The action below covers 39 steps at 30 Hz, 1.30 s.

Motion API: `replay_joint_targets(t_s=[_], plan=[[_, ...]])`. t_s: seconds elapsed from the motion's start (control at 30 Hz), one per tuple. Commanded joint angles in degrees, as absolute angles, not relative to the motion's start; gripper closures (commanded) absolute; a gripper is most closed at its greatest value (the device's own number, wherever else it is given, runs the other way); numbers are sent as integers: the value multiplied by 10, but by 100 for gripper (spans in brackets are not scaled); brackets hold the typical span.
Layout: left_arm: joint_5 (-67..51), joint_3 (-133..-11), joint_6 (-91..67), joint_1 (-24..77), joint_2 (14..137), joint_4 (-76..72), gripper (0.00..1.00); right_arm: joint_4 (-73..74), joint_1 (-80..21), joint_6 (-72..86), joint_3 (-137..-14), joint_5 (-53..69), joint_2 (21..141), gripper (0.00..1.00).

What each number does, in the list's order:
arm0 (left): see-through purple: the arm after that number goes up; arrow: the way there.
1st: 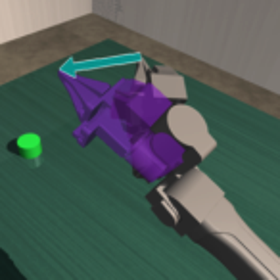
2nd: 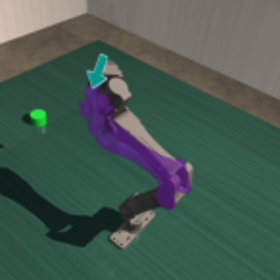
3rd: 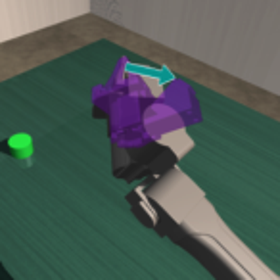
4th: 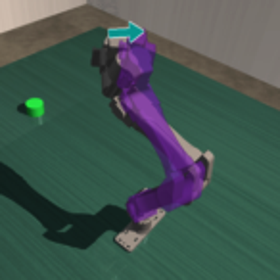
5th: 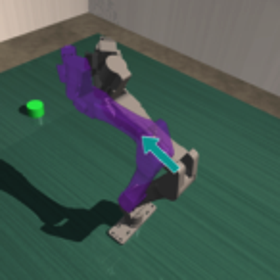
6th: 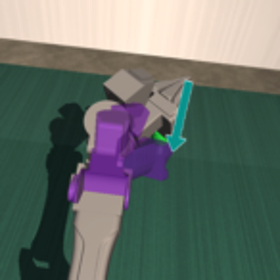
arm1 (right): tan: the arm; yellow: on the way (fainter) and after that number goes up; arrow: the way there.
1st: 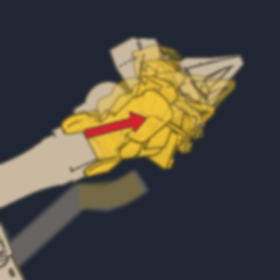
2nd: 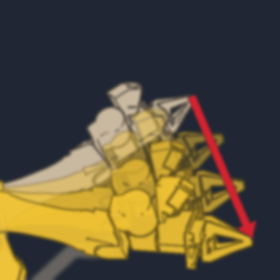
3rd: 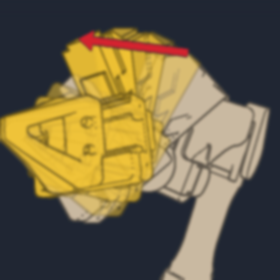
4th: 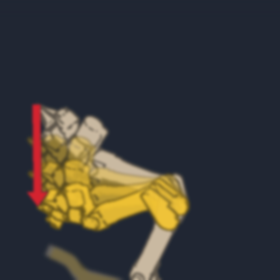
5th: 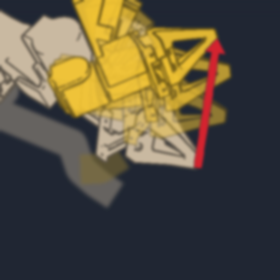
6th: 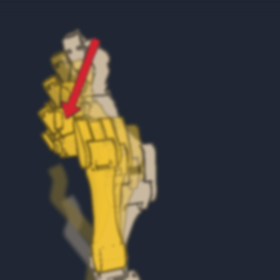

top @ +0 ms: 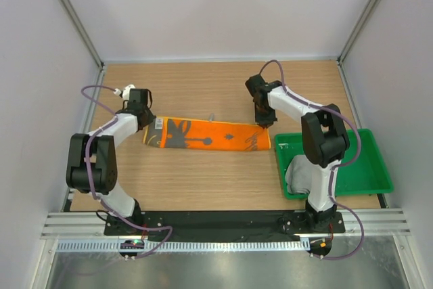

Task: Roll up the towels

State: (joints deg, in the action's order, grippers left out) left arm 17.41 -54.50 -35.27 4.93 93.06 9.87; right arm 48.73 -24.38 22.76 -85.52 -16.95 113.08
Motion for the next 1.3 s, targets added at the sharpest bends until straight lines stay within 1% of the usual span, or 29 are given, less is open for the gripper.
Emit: replay_joint_targets(t_s=[0.0,0.03,0.07,0.1,0.13,0.17,0.2,0.23,0.3,0.4,0.53,0.67,0.83,0.9,0.93,0.97,1.03,1.07,1.1,1.17,1.27], plan=[[207,-567,-343,50,940,98,96,475,-236,225,-871,-178,1150,73],[211,-568,-343,49,945,99,92,474,-236,225,-872,-178,1152,65],[212,-571,-342,48,946,101,90,475,-234,224,-873,-178,1152,63],[215,-572,-344,48,945,111,82,473,-235,225,-874,-178,1151,53],[222,-571,-348,49,940,114,73,474,-235,223,-875,-176,1149,41],[228,-570,-351,48,935,117,68,474,-235,222,-875,-176,1145,41],[238,-570,-357,48,929,131,59,476,-235,222,-876,-175,1140,31],[252,-570,-364,48,923,141,48,476,-234,223,-876,-171,1128,27],[276,-570,-383,47,898,157,33,482,-234,224,-879,-169,1113,22],[271,-568,-395,48,854,187,29,489,-236,223,-881,-157,1074,20],[244,-535,-403,50,790,198,29,492,-250,222,-870,-140,1023,19],[182,-502,-415,58,750,196,30,457,-284,221,-811,-76,974,19],[91,-487,-401,71,715,206,31,402,-334,234,-750,-32,922,24],[79,-501,-401,78,714,223,31,385,-346,241,-728,-15,911,32],[71,-503,-399,88,711,228,31,380,-349,248,-722,-11,898,34],[70,-503,-398,94,709,231,32,374,-354,250,-714,-10,893,43],[70,-491,-401,116,702,231,32,361,-362,258,-692,-9,880,50],[78,-482,-405,123,696,229,32,357,-365,268,-684,-8,877,60],[80,-474,-409,128,693,229,32,358,-366,275,-674,-8,875,63],[76,-447,-418,130,687,226,32,359,-368,285,-665,-8,866,64],[61,-460,-423,130,687,242,32,388,-373,306,-673,-19,854,62]])
